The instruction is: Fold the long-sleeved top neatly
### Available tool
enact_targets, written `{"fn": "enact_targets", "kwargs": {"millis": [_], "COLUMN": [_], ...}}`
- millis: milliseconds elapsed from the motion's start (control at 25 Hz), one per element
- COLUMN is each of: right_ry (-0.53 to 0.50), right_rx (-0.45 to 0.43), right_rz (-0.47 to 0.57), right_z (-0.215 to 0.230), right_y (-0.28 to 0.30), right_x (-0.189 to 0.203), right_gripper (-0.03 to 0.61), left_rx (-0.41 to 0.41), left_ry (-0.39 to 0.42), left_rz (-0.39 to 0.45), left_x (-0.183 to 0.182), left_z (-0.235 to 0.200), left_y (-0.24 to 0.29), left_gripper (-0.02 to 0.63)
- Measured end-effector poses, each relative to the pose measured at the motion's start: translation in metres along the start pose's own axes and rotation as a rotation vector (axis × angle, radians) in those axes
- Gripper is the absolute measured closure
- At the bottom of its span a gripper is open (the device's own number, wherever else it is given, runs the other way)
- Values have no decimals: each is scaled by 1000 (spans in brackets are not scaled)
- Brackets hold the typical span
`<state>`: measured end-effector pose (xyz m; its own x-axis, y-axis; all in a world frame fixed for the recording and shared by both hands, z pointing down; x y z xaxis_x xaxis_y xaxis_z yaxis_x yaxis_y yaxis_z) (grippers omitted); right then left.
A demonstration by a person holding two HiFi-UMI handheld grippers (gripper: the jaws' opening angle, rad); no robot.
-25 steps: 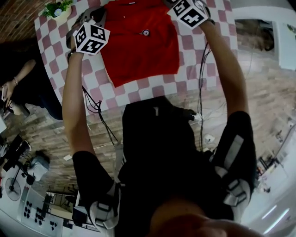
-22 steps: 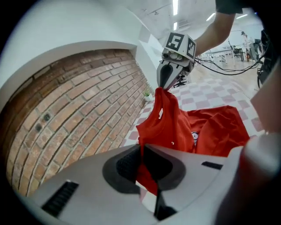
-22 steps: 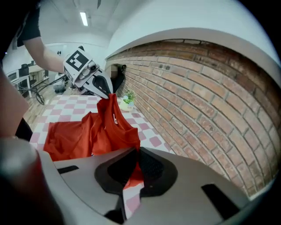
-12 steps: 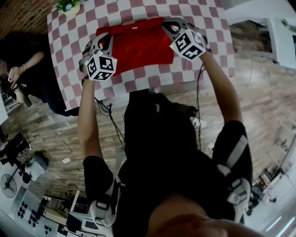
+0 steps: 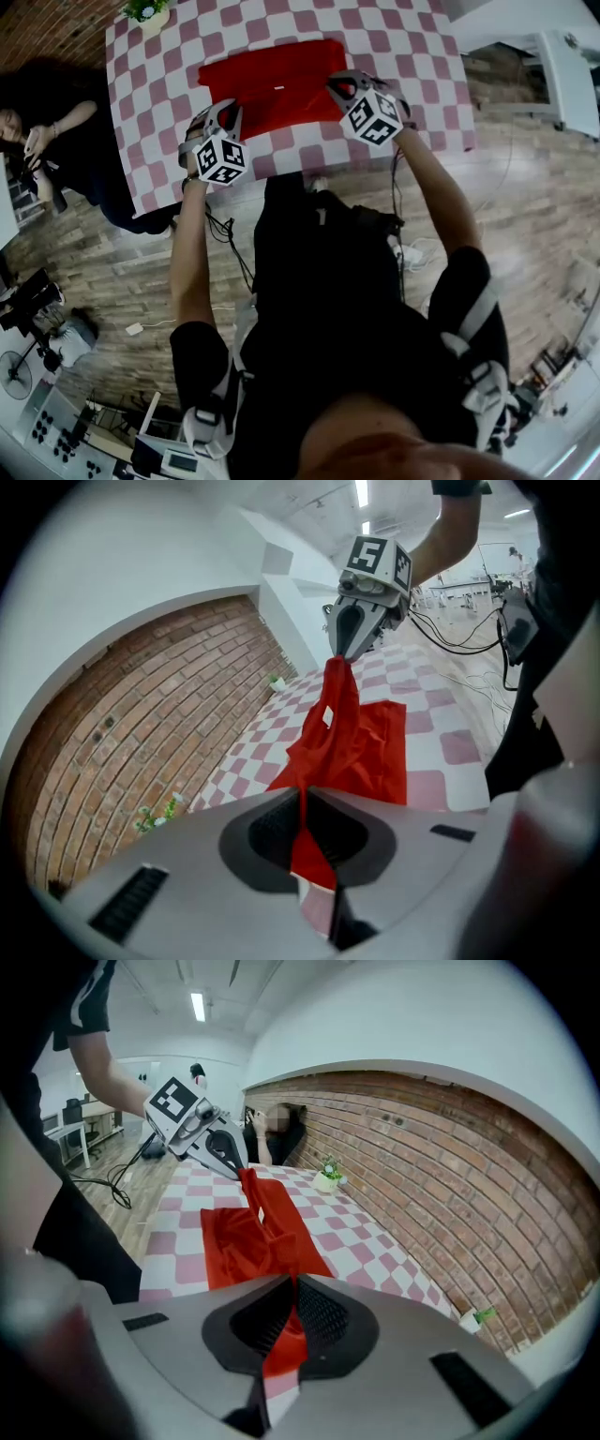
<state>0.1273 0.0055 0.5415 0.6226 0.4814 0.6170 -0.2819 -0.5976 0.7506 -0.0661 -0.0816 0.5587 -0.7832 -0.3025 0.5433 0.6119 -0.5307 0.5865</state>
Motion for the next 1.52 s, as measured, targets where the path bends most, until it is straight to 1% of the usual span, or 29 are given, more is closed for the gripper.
{"fn": "enact_targets", "kwargs": {"millis": [200, 320, 440, 640, 840, 1000, 1120, 1200, 1400, 1520], "right_ry": [4, 5, 13, 39, 74, 62, 74, 93, 145, 164], "right_rx": [-31, -50, -61, -78, -81, -91, -109, -110, -99, -95], "right_rz": [-41, -67, -97, -129, -137, -167, -182, -179, -110, -63], "right_z": [-37, -58, -73, -91, -100, -108, -112, -113, -112, -111], "right_y": [17, 30, 40, 53, 66, 72, 77, 77, 62, 44], "right_x": [25, 41, 55, 78, 91, 98, 103, 104, 91, 79], "right_gripper": [557, 557, 557, 557, 555, 557, 555, 555, 554, 514], "left_rx": [65, 104, 127, 143, 173, 205, 228, 246, 258, 244], "left_ry": [3, -21, -44, -85, -118, -145, -170, -182, -202, -239], "left_rz": [-59, -95, -123, -156, -185, -216, -237, -246, -235, -218], "left_x": [30, 48, 60, 68, 76, 82, 85, 84, 77, 70], "left_z": [47, 75, 93, 111, 124, 135, 142, 146, 150, 144], "left_y": [3, 7, 10, 17, 24, 25, 28, 28, 15, -2], "left_gripper": [589, 589, 589, 589, 588, 588, 582, 539, 484, 474]}}
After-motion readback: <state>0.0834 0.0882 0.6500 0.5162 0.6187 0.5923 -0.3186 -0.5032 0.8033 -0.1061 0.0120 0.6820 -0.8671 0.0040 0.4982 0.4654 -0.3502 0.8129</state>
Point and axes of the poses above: the fingertips, and each gripper's own axes: y forward along the fingers, z to its right, x out of its underside, the point moved 2 cm from there along -y, backward along the fingers, and after that the axes turned 7 degrees about -x, right-handed, at the moved point
